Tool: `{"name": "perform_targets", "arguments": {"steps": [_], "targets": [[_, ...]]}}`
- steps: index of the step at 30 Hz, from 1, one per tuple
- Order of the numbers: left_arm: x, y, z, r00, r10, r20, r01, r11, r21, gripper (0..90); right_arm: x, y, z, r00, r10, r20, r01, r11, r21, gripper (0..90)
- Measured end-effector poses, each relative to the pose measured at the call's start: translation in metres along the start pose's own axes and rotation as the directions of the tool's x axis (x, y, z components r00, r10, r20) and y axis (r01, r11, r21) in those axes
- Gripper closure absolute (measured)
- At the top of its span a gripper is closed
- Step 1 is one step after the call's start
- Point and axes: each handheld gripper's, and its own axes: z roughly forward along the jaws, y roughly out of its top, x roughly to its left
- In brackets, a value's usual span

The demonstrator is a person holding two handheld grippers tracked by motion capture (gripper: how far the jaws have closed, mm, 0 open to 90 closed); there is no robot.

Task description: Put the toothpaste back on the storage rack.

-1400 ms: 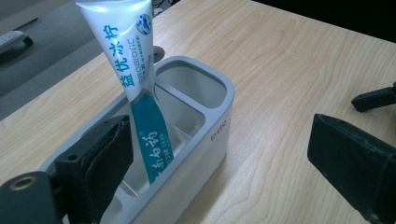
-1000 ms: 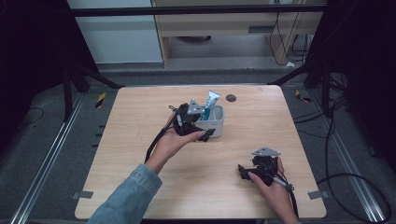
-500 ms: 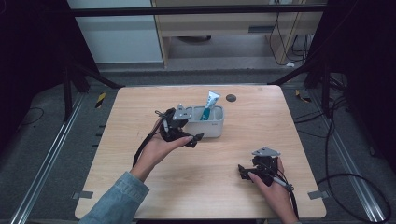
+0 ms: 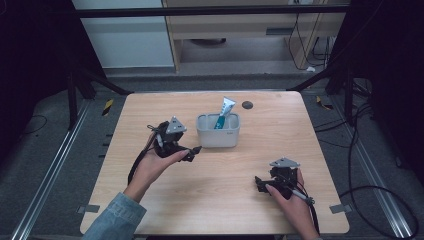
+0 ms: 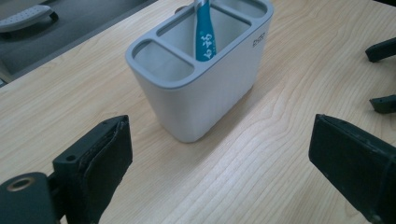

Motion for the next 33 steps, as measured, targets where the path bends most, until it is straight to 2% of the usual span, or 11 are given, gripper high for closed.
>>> {"name": "perform_targets", "arguments": {"steps": [2, 13, 20, 26, 33], "targets": [[0.002, -0.006, 0.001, 1.0000, -0.001, -0.003, 0.001, 1.0000, 0.009, 6.1, 0.000, 0.000, 0.000, 1.0000, 0.000, 0.000, 0.000, 1.000, 0.000, 0.3], [0.025, -0.047, 0.006, 0.9971, -0.068, -0.032, 0.070, 0.9954, 0.065, 6.7, 0.000, 0.000, 0.000, 1.0000, 0.001, 0.000, -0.001, 1.000, 0.000, 0.4], [0.039, -0.068, 0.006, 0.9941, -0.091, -0.059, 0.097, 0.9907, 0.095, 6.7, 0.000, 0.000, 0.000, 1.0000, 0.001, 0.000, -0.001, 1.000, 0.000, 0.3], [0.048, -0.085, 0.009, 0.9923, -0.094, -0.081, 0.104, 0.9856, 0.133, 6.7, 0.000, 0.000, 0.000, 1.0000, 0.001, 0.000, -0.001, 1.000, 0.000, 0.4], [0.062, -0.103, 0.009, 0.9888, -0.110, -0.101, 0.124, 0.9819, 0.144, 6.7, 0.000, 0.000, 0.000, 1.0000, 0.001, 0.000, -0.001, 1.000, 0.000, 0.4]]}}
